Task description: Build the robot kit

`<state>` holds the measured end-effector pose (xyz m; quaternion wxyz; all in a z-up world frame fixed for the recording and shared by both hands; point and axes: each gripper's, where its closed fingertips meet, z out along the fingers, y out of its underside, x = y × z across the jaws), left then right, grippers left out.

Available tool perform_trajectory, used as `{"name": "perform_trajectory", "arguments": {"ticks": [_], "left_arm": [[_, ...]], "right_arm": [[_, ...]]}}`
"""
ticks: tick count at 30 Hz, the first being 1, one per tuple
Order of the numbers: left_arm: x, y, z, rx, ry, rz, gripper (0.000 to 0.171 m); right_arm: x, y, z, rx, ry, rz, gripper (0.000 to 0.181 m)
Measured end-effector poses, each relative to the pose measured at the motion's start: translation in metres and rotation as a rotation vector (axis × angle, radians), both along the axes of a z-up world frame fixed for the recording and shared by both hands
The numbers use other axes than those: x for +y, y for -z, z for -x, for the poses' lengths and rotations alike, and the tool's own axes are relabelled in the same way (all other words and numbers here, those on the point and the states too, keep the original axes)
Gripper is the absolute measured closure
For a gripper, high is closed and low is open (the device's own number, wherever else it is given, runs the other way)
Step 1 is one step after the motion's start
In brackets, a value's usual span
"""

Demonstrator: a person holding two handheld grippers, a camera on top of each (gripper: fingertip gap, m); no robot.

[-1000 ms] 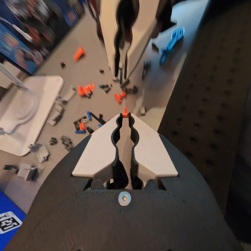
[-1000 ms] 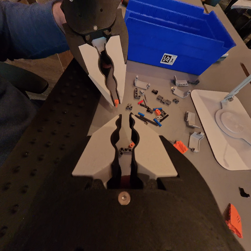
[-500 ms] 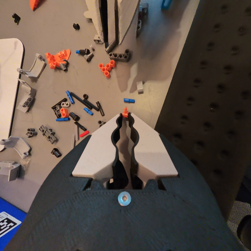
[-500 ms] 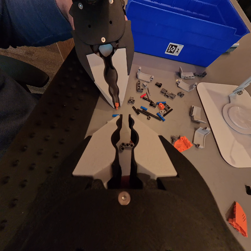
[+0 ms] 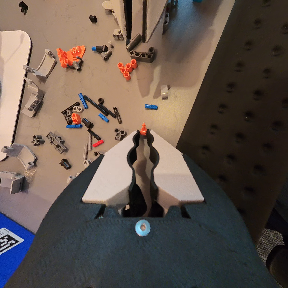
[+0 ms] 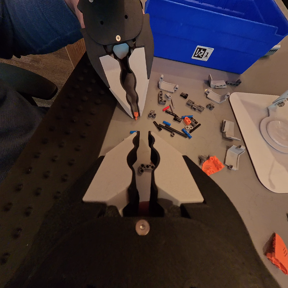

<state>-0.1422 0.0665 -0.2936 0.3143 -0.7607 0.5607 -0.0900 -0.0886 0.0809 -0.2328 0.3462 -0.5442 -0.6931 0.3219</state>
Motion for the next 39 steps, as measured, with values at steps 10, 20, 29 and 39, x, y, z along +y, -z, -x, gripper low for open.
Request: {"name": "perform_trajectory", "arguments": {"ticks": [10,20,29,39], "left_arm": [[0.000,-0.004,0.002,-0.037,-0.006,0.010,0.161],[-0.001,-0.004,0.003,-0.029,-0.030,-0.002,0.166],[0.000,-0.005,0.011,-0.032,-0.086,-0.028,0.166],[-0.005,-0.009,0.020,-0.059,-0.115,-0.041,0.167]], "right_arm": [[0.000,-0.002,0.002,0.002,0.004,0.008,0.173],[0.001,-0.007,0.008,0.009,0.000,0.008,0.173],[0.021,-0.014,0.043,-0.043,0.054,-0.068,0.169],[0.086,0.010,0.064,-0.295,0.148,-0.198,0.164]]}}
